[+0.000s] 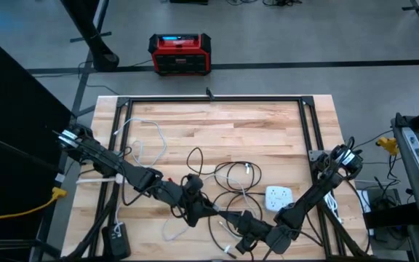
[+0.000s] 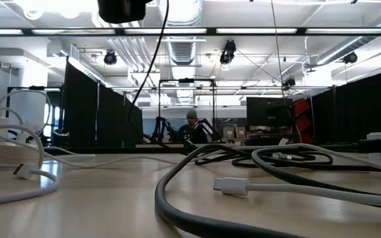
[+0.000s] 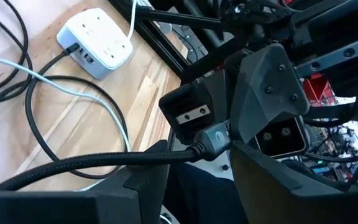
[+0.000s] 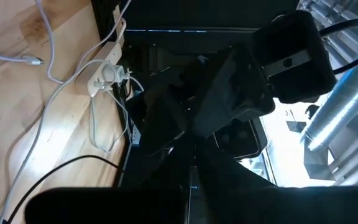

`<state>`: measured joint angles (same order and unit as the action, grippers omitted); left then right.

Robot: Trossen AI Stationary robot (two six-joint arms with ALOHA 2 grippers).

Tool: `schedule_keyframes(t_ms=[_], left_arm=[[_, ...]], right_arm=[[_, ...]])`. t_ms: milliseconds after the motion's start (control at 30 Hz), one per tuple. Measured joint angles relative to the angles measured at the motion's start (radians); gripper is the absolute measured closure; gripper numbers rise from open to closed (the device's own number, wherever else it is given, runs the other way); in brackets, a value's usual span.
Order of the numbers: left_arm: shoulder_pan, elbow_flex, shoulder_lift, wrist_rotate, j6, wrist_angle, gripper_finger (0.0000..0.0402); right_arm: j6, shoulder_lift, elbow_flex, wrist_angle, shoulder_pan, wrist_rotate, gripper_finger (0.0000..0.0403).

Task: Insert USB
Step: Insert the black charger cable into the white charger adapter connected to the left white outlet extension

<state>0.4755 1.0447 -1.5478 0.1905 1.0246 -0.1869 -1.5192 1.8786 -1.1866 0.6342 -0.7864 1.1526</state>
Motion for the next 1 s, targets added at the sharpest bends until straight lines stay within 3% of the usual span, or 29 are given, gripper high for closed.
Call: schedule_keyframes(t_ms=[700,1000], left_arm=[[-0.014,0.0,0.008,-0.086,-0.054,-0.049,0.0174],[-0.038,0.0,-0.025,-0.126,-0.059,-0.058,0.0194]], right_arm=[[-0.048,0.0,0.0,0.0,-0.032,-0.038,0.0403],[-0.052,0.0,0.0,-0.001,-0.032,-0.039,0.0402]])
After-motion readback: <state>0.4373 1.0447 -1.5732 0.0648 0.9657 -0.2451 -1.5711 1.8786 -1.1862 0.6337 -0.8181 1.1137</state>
